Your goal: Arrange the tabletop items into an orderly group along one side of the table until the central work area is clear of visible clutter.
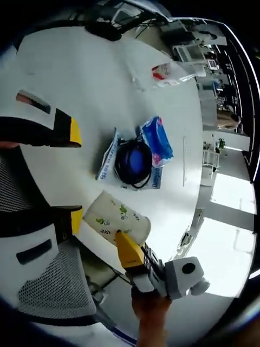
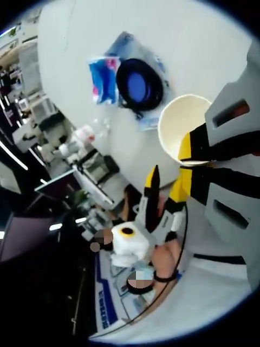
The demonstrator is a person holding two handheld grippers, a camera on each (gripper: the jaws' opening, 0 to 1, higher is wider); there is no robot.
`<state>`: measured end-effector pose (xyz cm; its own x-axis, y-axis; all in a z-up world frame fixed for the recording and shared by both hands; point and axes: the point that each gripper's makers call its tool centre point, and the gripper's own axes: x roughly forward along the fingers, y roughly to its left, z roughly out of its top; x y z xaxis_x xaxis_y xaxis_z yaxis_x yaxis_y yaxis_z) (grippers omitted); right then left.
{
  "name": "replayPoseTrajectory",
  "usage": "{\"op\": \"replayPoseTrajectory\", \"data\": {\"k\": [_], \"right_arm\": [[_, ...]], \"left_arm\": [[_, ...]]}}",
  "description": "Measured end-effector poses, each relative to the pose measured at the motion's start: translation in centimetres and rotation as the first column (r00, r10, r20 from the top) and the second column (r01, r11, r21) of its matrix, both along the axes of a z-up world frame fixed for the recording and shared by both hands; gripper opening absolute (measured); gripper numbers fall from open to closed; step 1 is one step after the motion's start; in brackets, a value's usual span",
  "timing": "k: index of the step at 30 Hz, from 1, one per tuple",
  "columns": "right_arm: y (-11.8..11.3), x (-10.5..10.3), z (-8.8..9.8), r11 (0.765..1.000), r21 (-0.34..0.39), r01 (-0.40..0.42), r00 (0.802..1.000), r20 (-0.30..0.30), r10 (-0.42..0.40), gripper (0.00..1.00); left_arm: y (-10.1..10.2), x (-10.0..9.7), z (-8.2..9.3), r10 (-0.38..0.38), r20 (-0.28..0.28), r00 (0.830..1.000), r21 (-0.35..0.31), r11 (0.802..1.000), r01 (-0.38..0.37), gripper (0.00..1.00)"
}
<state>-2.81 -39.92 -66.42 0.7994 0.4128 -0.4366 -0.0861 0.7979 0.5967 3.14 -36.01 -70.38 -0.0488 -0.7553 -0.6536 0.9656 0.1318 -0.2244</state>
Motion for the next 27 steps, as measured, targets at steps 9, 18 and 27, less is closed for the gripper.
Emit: {"op": "replayPoseTrajectory", "data": {"k": [9,18,27], "right_arm": [[-0.6,1.2,0.2,1.0,-0.016,-0.011,1.0,-0.006,0.011,0.0],[-1.7,3.3,0.3,0.999,-0.047,-0.014,1.0,-0.01,0.013,0.0],[-2.7,6.6,0.1,0.993,-0.103,-0.05,0.999,-0.027,0.047,0.0]], "left_arm": [[0.3,2.3,0.3,0.109,-0.017,0.994,-0.028,0.994,-0.109,0.42],[0.3,2.4,0.3,0.131,-0.04,0.991,-0.041,0.99,-0.133,0.42],[0.0,1.4,0.0,0.116,-0.08,0.99,-0.047,0.992,-0.12,0.42]]}}
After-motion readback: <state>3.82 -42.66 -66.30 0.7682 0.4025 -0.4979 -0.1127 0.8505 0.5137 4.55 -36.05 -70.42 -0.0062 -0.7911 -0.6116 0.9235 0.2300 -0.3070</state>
